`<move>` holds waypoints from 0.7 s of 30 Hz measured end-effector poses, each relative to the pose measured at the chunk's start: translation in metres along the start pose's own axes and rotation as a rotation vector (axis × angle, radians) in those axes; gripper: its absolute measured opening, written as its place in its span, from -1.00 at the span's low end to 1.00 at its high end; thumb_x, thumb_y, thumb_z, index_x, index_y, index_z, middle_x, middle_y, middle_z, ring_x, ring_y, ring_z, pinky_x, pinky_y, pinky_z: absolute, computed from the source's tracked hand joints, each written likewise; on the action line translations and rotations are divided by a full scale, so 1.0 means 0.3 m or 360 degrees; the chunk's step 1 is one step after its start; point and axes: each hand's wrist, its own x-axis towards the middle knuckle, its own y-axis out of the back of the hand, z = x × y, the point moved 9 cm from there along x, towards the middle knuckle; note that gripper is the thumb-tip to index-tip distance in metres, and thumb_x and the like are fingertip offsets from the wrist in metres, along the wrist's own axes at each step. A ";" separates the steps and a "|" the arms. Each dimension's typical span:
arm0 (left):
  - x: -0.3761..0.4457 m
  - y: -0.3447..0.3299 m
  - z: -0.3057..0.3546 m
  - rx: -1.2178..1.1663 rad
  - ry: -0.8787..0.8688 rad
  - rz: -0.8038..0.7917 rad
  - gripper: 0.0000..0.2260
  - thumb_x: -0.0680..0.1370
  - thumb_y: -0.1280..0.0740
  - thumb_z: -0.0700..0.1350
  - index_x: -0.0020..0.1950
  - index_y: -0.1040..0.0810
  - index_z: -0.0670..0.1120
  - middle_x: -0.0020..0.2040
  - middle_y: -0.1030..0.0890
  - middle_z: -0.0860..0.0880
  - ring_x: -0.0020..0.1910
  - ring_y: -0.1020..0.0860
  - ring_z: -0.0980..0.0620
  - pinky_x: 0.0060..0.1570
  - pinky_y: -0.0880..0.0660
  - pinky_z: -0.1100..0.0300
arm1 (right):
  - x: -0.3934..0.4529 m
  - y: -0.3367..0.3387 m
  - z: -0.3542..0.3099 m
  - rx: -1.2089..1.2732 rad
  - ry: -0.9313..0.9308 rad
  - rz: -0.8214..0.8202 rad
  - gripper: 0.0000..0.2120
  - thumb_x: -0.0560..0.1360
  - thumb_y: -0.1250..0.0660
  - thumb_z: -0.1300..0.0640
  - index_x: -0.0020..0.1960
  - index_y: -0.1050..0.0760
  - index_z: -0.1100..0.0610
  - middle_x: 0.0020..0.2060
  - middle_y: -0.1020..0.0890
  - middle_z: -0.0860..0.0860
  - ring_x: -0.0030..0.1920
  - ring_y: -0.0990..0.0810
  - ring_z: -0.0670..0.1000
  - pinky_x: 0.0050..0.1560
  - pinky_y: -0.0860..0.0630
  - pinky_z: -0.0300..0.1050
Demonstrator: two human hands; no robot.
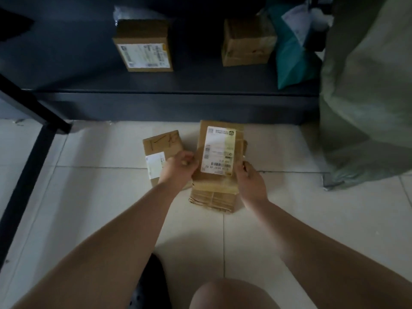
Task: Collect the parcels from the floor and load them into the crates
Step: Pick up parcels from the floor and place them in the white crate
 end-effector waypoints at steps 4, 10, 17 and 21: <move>0.056 -0.057 -0.024 -0.0166 0.0123 -0.0059 -0.72 0.60 -0.18 0.01 0.29 -0.47 -0.01 0.03 -0.55 0.08 0.02 -0.53 0.06 -0.15 -0.45 0.28 | 0.056 0.047 0.122 0.0234 -0.0352 0.0080 -0.52 0.62 -0.04 -0.09 0.48 -0.22 0.07 0.41 -0.38 0.06 0.41 -0.35 0.14 0.32 -0.30 0.01; 0.032 -0.232 -0.092 -0.0576 0.0555 -0.0471 -0.58 0.61 -0.05 0.17 0.43 -0.28 0.05 -0.03 -0.46 0.08 0.05 -0.44 0.03 0.15 -0.41 0.07 | 0.026 -0.096 0.200 0.0692 -0.0829 -0.0418 -0.37 0.53 0.03 -0.35 0.46 -0.24 -0.02 0.46 -0.31 0.01 0.47 -0.22 0.08 0.42 -0.09 0.11; 0.071 -0.240 -0.136 -0.0585 0.0629 -0.0565 -0.51 0.61 0.09 0.22 0.36 -0.34 -0.03 -0.10 -0.54 0.04 -0.22 -0.45 0.14 -0.24 -0.37 0.27 | 0.046 -0.158 0.222 0.0876 -0.0869 -0.0426 -0.37 0.50 0.11 -0.40 0.38 -0.33 -0.09 0.39 -0.40 0.01 0.45 -0.23 0.12 0.41 -0.08 0.23; 0.076 -0.177 -0.125 -0.0591 0.0698 -0.0518 -0.53 0.59 0.02 0.25 0.28 -0.41 0.00 -0.19 -0.52 0.03 -0.23 -0.48 0.12 -0.29 -0.37 0.25 | 0.038 -0.163 0.146 0.0923 -0.0812 -0.0380 -0.50 0.58 0.11 -0.28 0.02 -0.55 -0.11 -0.09 -0.65 -0.10 0.06 -0.54 -0.01 0.12 -0.34 0.01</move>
